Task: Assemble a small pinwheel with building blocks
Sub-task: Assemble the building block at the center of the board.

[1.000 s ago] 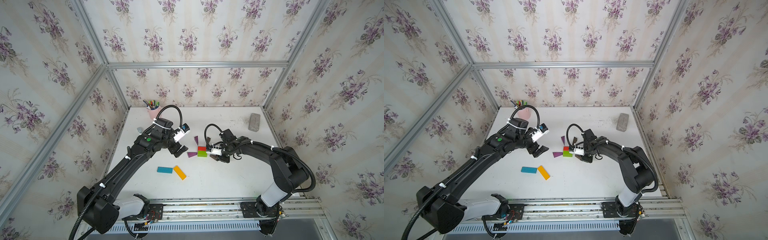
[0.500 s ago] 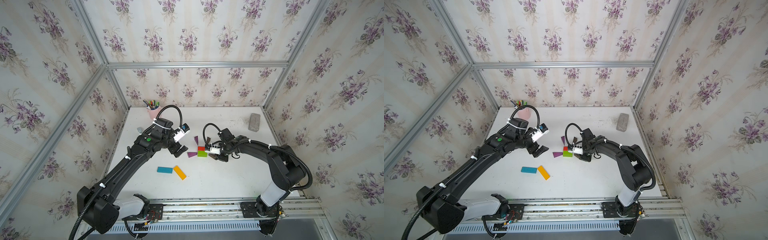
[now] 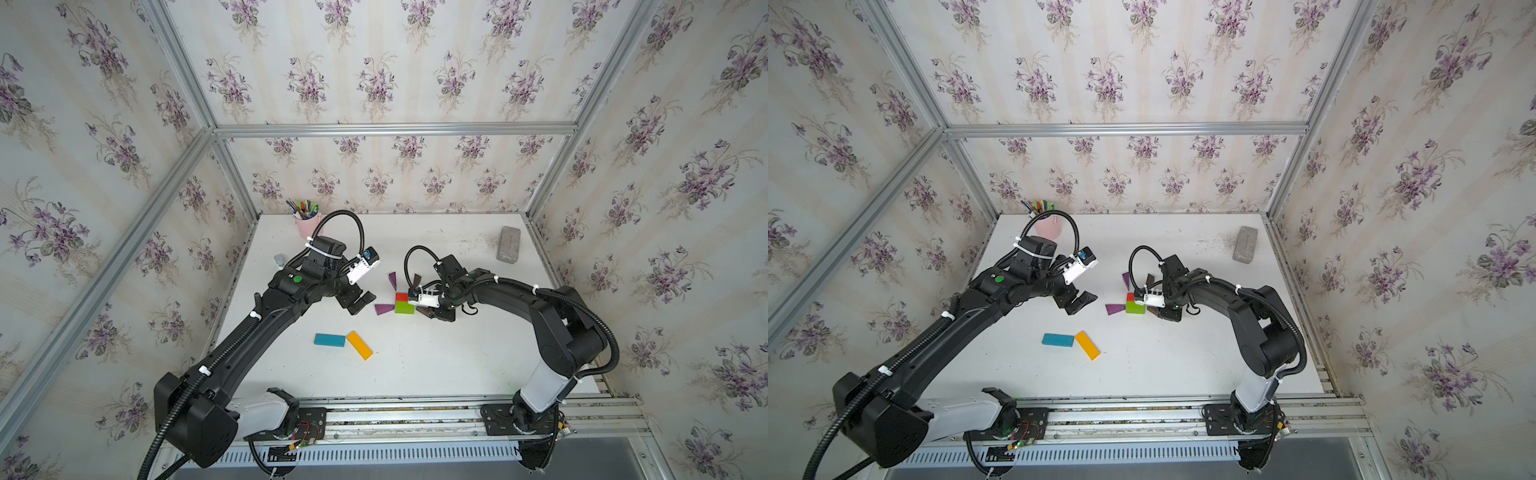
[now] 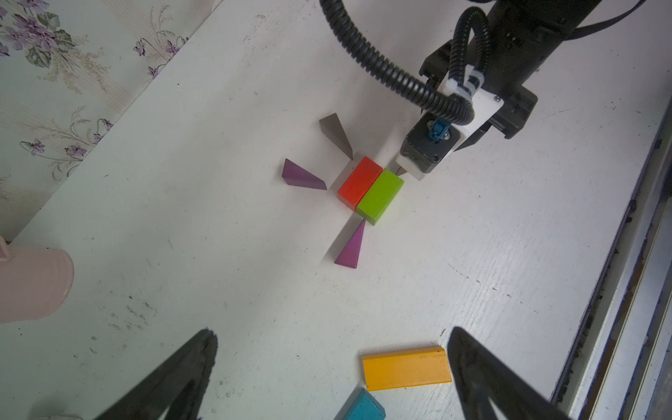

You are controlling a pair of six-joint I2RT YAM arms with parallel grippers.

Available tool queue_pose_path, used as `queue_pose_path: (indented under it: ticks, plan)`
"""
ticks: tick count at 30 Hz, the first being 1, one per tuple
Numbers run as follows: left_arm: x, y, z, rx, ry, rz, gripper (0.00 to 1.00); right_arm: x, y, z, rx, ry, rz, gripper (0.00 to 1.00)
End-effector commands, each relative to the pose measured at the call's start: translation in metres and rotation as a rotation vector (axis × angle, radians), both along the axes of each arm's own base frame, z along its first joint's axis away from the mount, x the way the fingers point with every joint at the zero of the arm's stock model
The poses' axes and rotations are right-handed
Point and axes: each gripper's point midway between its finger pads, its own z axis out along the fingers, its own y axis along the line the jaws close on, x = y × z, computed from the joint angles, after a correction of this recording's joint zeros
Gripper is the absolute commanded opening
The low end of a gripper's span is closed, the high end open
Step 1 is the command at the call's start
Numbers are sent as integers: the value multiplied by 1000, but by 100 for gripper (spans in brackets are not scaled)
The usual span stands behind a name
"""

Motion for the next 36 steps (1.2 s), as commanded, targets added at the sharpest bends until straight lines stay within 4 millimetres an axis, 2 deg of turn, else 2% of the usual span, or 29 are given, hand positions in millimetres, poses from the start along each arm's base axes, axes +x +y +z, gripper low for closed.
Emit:
queue_pose_path:
  ticks: [1, 28, 30, 36]
  plan:
    - [0, 0, 2, -2, -2, 0, 100, -4, -1, 0, -16, 10, 47, 12]
    - [1, 1, 2, -2, -2, 4, 100, -7, 1, -4, -10, 32, 64, 12]
    - [1, 2, 2, -2, -1, 5, 100, -16, 12, -5, -11, 32, 103, 12]
    - [1, 2, 1, -1, 0, 6, 100, -15, 14, -7, -14, 37, 105, 12]
